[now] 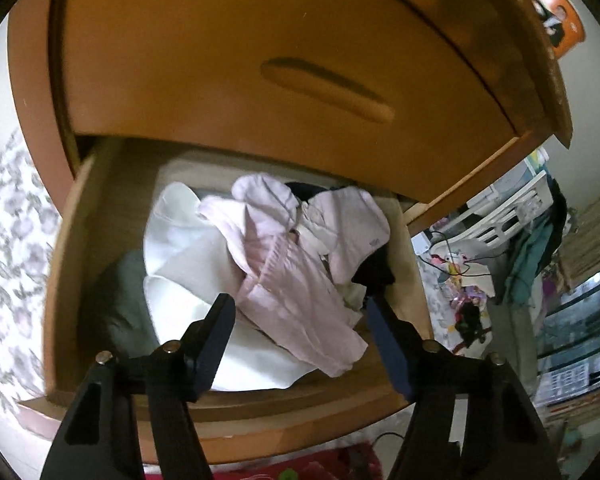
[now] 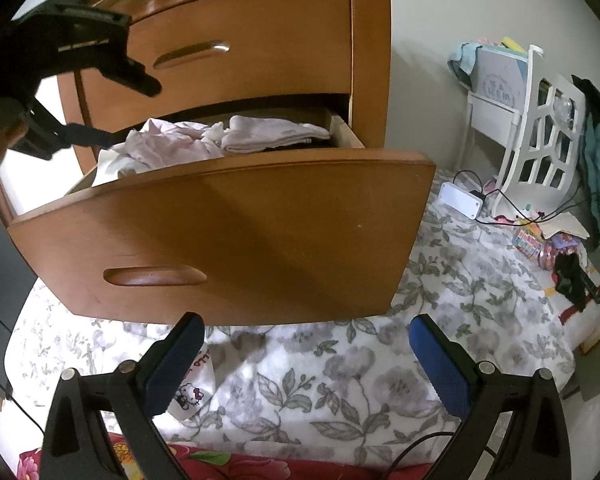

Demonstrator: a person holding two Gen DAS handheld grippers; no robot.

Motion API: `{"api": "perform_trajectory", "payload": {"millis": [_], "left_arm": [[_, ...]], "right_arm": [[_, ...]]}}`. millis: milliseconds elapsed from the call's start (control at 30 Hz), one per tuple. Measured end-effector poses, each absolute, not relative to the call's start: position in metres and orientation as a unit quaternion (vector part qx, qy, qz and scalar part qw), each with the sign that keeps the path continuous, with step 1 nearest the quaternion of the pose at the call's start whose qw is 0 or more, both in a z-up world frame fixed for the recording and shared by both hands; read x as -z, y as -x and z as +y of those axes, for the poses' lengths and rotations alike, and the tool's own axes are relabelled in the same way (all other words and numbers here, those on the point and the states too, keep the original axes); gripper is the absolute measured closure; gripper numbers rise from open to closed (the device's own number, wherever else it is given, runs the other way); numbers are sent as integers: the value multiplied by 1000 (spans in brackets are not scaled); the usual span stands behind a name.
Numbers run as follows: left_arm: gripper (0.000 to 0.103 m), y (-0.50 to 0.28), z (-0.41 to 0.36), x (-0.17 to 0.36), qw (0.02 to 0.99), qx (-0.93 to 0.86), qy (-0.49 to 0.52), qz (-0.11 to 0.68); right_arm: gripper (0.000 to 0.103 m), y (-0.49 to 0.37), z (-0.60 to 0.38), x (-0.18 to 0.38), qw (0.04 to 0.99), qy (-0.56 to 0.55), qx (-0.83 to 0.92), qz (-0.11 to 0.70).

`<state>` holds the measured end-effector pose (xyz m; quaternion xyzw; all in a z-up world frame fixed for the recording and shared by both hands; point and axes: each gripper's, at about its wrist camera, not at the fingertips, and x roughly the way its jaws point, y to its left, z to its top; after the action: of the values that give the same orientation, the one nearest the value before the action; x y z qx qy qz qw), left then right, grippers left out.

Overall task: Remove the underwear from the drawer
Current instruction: 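Move the left gripper back into the drawer toward the pink clothes, then close the left gripper on the pink garment in the drawer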

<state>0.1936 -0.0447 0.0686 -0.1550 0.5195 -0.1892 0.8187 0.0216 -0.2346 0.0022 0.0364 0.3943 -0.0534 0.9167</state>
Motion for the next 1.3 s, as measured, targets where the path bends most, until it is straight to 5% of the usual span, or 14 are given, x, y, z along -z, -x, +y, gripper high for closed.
{"api": "perform_trajectory", "payload": {"millis": [233,567,833,1300], "left_arm": [[52,-196,-50,-61,814,187,154,528],[59,-203,-59,-44,809,165,149,545],[92,-197,-63,-35,815,159,124,544],[96,-161,-11,-63,827,229,266,439]], "right_arm": [[0,-22,-238,0,914,-46,53,399],[0,-23,-238,-1,914,-47,54,400],[0,-22,-238,0,914,-46,55,399],[0,-20,-238,0,914,-45,59,398]]}}
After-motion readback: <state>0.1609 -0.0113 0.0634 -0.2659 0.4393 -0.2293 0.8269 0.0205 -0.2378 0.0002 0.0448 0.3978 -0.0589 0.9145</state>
